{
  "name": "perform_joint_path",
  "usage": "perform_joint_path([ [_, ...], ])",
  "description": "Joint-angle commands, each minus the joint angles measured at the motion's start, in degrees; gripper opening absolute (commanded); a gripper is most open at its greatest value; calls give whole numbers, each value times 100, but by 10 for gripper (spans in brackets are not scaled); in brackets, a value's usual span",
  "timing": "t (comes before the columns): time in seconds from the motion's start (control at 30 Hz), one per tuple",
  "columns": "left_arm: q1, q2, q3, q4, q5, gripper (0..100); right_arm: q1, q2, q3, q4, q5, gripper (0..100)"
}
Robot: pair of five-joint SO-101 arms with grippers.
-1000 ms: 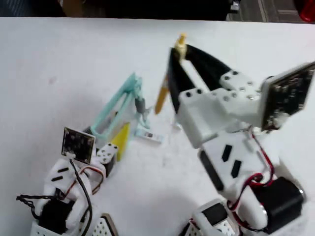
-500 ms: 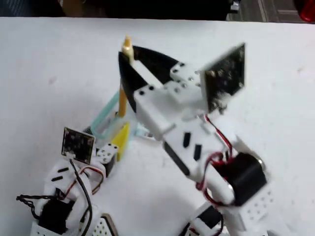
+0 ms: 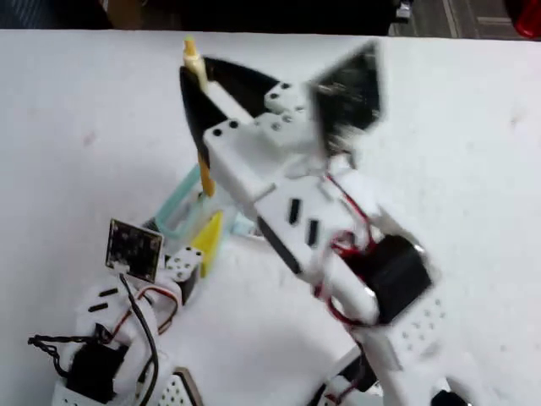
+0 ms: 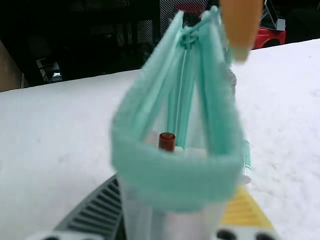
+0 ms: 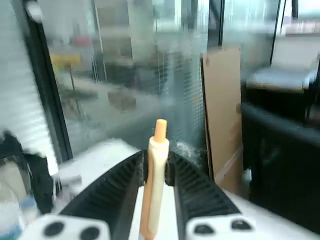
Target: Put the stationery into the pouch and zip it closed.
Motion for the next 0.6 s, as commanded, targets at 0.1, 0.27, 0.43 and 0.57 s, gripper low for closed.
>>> perform_joint_path([
  [0.1,110,13,9,-123,62,188,-66,92,-281,-75,79,16],
  [0.27,110,13,18,-123,62,188,-66,505,-281,-470,79,16],
  [0.43,101,13,18,-123,53,188,-66,734,-255,-549,79,16],
  [0.57,84,13,18,-123,53,189,-66,646,-246,57,79,16],
])
